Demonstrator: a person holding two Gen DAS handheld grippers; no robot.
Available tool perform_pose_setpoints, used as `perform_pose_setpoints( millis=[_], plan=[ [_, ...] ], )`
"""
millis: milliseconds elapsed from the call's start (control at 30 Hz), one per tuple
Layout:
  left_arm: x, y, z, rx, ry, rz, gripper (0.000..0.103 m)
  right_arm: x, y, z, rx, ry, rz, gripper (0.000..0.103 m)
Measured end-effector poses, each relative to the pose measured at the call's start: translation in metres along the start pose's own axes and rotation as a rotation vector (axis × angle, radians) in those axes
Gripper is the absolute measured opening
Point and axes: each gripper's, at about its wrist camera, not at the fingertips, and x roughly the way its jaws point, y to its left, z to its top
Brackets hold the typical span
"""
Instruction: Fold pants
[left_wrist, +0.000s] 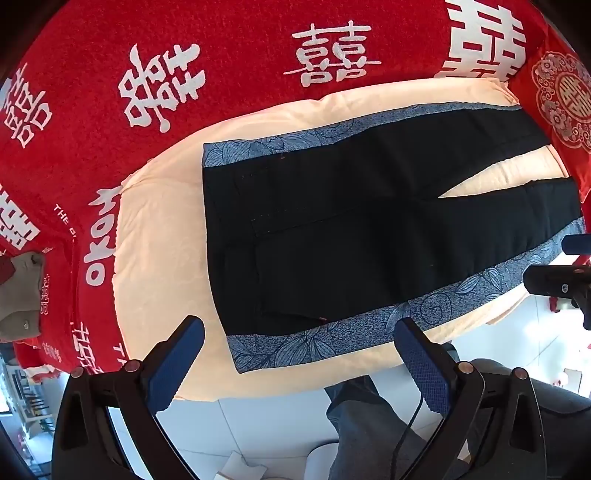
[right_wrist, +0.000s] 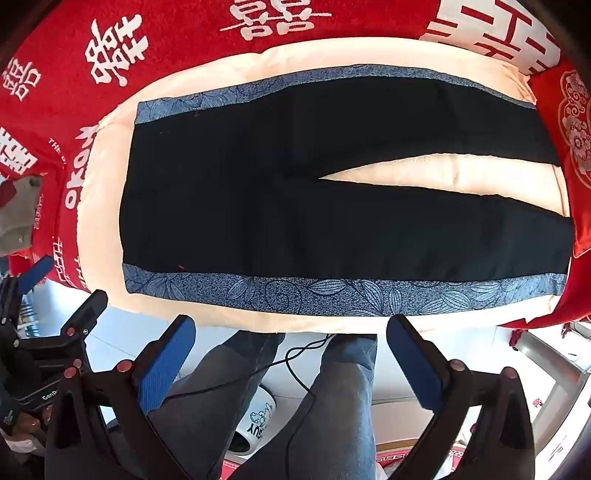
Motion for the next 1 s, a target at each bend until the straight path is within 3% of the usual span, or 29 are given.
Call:
perform_pose_setpoints(
  millis=[467, 767, 1000],
  plan=[
    [-0.004, 0.007, -0.007, 0.001, -0.013, -0.005, 0.103, -0.001, -0.001, -0.004, 0.004, -0.004, -0.003, 0.103],
    [-0.009, -0.002, -0.003, -0.023, -0.068, 0.055, 0.103, 0.001, -0.009, -0.005, 0.003, -0.004, 0.003, 0.103],
    [-0.014, -0.014, 0.001, -0.03, -0.023, 0.079, 0.103, -0.004, -0.019, -0.002, -0.024, -0.014, 0.018, 0.103]
  ],
)
